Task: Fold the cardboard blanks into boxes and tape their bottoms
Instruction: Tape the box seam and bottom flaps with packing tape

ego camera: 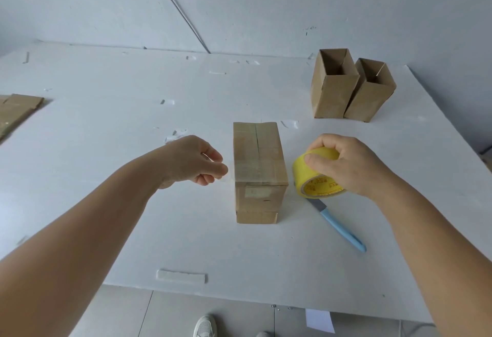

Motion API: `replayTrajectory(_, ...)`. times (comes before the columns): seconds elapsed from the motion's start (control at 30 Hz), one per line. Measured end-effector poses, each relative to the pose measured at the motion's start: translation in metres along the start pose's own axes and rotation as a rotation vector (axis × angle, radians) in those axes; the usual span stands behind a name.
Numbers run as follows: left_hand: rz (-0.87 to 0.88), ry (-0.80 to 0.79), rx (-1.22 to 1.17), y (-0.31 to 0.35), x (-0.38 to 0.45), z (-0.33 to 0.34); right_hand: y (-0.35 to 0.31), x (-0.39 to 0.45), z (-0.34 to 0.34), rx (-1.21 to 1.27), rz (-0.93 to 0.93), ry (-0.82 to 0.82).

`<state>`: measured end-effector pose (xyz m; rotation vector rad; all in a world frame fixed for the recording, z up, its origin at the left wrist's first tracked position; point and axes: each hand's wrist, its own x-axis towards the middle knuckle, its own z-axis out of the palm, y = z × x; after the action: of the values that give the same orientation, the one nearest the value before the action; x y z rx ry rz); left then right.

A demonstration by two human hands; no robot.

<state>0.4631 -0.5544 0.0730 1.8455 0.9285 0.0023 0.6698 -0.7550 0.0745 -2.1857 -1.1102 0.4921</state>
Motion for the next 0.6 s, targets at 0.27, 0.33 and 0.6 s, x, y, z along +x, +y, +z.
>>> replayTrajectory(0.27, -0.006, -0.037, -0.008, -0.014, 0.011, 0.008, 0.011, 0.002, 0.010, 0.042, 0.032, -0.042)
replayTrajectory(0.33, -0.023, -0.073, -0.031, -0.020, 0.014, 0.012, 0.014, 0.002, 0.017, 0.067, 0.045, -0.067)
replayTrajectory(0.6, -0.028, -0.156, -0.113, -0.025, 0.022, 0.019, 0.015, 0.004, 0.032, 0.129, 0.049, -0.059)
